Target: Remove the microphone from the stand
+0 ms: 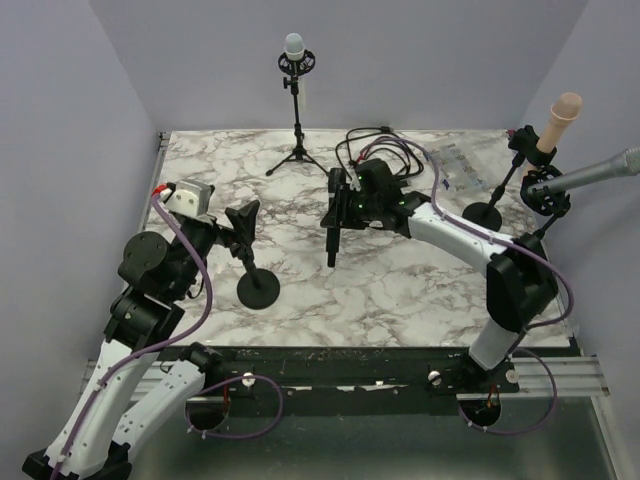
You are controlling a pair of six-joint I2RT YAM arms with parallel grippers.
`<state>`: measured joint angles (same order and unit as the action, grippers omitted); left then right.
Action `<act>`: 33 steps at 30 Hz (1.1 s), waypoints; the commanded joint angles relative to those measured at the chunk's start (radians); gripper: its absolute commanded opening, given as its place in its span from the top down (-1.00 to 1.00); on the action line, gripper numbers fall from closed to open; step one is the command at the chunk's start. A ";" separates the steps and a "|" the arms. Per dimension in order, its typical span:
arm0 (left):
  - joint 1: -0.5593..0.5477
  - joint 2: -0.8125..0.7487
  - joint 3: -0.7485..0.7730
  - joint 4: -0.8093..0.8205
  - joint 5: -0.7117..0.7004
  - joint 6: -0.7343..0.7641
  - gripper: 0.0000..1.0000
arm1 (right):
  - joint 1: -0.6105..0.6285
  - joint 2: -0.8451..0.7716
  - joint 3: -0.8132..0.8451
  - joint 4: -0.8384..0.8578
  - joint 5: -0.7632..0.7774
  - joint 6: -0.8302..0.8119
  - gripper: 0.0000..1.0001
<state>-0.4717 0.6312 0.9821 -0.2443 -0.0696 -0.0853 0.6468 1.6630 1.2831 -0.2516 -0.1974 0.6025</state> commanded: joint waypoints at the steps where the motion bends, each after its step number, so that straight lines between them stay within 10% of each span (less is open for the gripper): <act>1: 0.003 -0.051 -0.069 0.054 0.042 0.003 -0.89 | 0.005 0.147 0.077 -0.107 0.026 0.039 0.99; 15: 0.009 -0.078 -0.122 0.110 0.069 -0.061 -0.91 | 0.005 0.542 0.411 -0.196 0.170 -0.003 0.99; 33: 0.062 -0.126 -0.160 0.156 0.053 -0.114 -0.91 | 0.005 0.523 0.222 0.033 0.320 0.054 0.63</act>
<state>-0.4255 0.5068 0.8272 -0.1108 -0.0257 -0.1814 0.6510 2.1662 1.5536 -0.2382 0.0452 0.6437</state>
